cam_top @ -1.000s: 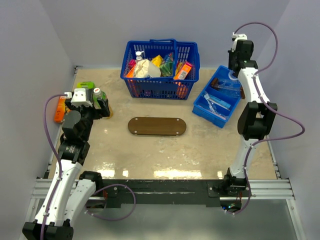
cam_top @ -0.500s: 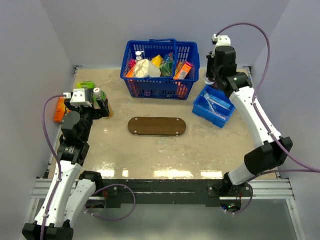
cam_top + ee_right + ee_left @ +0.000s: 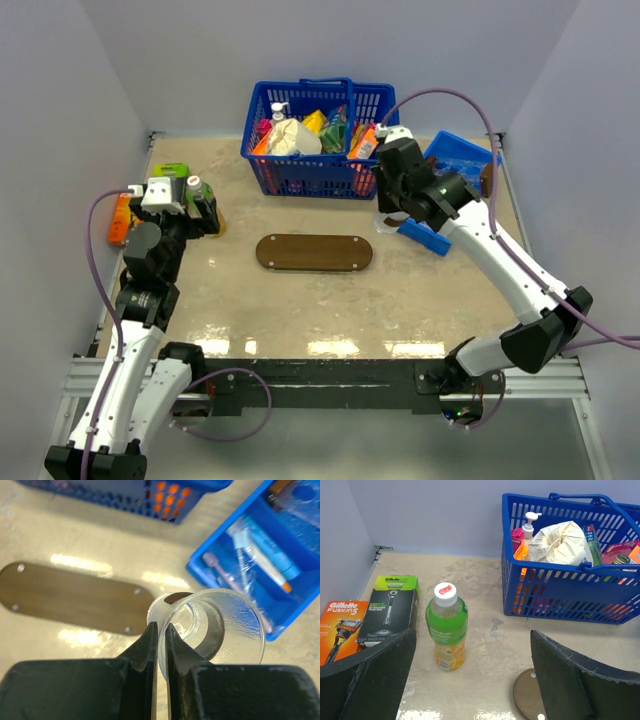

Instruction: Prepare toiletry sets of a toothbrush and toothpaste on the tray

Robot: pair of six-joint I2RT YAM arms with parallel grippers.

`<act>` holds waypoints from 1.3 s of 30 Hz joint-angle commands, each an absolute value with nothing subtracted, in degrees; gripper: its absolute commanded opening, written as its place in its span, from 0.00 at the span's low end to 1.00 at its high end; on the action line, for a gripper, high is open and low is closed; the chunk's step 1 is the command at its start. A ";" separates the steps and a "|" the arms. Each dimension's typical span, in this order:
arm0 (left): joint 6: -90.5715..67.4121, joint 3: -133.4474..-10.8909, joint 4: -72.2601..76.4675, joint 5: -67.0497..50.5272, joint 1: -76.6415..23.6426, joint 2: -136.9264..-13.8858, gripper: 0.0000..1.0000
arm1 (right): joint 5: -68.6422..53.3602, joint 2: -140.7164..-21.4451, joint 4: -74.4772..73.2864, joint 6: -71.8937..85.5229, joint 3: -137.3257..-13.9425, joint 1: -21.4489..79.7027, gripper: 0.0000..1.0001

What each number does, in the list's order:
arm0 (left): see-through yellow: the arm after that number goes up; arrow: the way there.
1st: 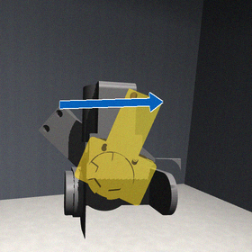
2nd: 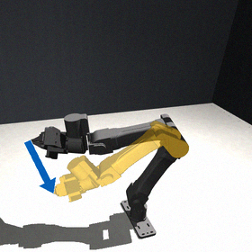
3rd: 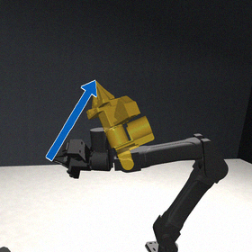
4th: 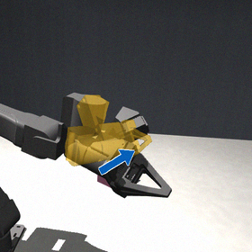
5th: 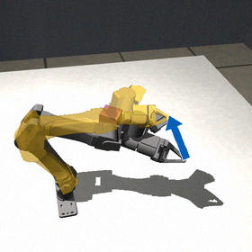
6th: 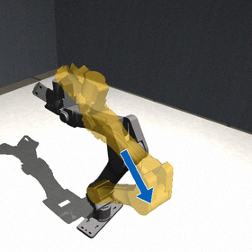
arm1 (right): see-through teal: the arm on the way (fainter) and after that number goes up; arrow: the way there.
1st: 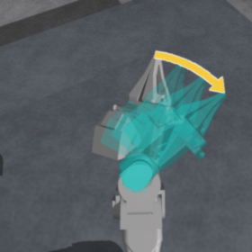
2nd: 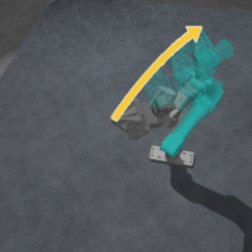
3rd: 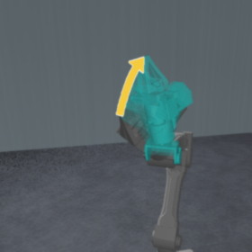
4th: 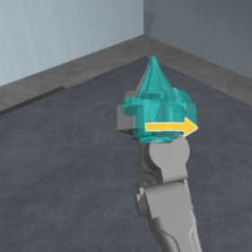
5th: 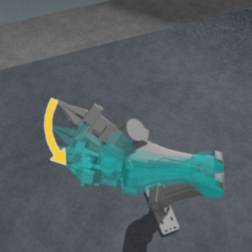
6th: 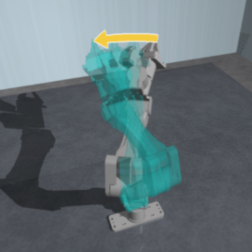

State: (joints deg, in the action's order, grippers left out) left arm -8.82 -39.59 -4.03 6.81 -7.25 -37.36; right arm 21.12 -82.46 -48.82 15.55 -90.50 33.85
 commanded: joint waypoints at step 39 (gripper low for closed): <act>-8.70 -39.20 -2.37 7.65 -9.58 -38.14 1.00 | 39.29 -112.50 -47.81 32.17 -105.82 57.83 0.00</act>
State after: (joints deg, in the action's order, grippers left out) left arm -8.82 -39.46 -4.01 7.51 -9.21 -38.02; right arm 33.93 -113.32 -48.60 30.61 -102.32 57.34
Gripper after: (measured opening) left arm 0.997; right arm 0.077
